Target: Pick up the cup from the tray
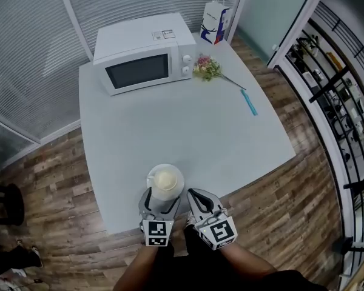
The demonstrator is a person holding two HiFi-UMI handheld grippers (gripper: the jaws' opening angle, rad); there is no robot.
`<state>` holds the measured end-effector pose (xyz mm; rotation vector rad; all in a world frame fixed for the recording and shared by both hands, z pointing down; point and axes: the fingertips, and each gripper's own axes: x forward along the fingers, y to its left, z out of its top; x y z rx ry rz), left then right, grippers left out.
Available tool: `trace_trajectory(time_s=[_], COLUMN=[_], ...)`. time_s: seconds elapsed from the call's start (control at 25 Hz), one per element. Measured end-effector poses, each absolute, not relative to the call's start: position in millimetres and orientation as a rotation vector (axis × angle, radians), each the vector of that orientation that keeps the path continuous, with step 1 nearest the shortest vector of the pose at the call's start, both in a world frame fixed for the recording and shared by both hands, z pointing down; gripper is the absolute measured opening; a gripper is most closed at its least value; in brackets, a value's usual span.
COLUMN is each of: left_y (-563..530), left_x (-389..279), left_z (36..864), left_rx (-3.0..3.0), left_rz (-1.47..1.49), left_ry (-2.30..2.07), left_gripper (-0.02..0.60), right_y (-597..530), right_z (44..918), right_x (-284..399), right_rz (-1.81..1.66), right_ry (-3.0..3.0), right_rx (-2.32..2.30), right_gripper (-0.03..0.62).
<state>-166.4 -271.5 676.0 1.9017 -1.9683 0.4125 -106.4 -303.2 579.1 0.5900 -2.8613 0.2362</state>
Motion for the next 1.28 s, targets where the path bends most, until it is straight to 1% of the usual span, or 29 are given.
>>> trace_trajectory(time_s=[0.12, 0.76, 0.92, 1.28], left_y=[-280, -321, -323, -320], left_x=[-168, -186, -186, -183], left_z=[687, 717, 718, 706], left_rx=[1.885, 1.828, 1.854, 1.875], left_rz=[0.425, 0.483, 0.496, 0.472], left_ry=[-1.952, -2.024, -2.019, -2.016], left_gripper=[0.439, 0.437, 0.424, 0.422], right_y=[-308, -328, -333, -334], right_z=[586, 614, 616, 612], right_x=[-104, -101, -98, -95], right_rz=[0.25, 0.31, 0.31, 0.299], right_ry=[-2.851, -2.817, -2.808, -2.816], right_rx=[0.575, 0.526, 0.54, 0.565], right_gripper=[-0.011, -0.011, -0.01, -0.011])
